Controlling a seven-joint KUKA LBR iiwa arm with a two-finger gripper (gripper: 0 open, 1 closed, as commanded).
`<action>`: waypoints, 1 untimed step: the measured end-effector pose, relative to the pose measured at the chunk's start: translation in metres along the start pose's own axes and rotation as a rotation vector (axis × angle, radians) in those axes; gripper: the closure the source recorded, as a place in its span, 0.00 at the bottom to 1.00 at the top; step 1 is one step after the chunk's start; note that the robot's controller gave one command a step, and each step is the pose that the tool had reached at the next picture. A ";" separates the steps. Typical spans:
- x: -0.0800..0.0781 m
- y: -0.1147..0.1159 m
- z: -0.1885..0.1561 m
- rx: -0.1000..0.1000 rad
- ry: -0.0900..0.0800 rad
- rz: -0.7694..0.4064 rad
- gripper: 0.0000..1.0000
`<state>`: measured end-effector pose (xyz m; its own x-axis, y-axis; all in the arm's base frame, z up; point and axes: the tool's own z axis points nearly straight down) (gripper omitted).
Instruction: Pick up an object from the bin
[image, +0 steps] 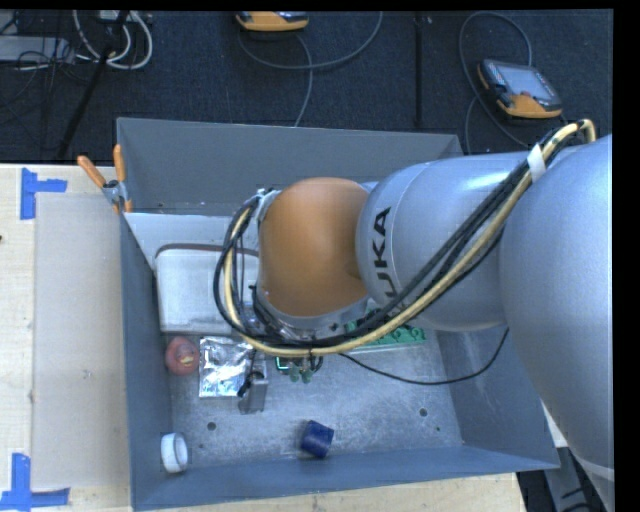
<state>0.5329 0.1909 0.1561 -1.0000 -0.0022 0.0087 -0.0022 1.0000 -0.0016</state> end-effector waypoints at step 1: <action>-0.055 -0.012 0.071 -0.005 -0.020 -0.074 0.00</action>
Offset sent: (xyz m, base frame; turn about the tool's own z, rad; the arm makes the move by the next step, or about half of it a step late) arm 0.0562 -0.0143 -0.0861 -0.0735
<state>0.5871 0.1793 0.0843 -0.9970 -0.0766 -0.0114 -0.0766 0.9971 0.0034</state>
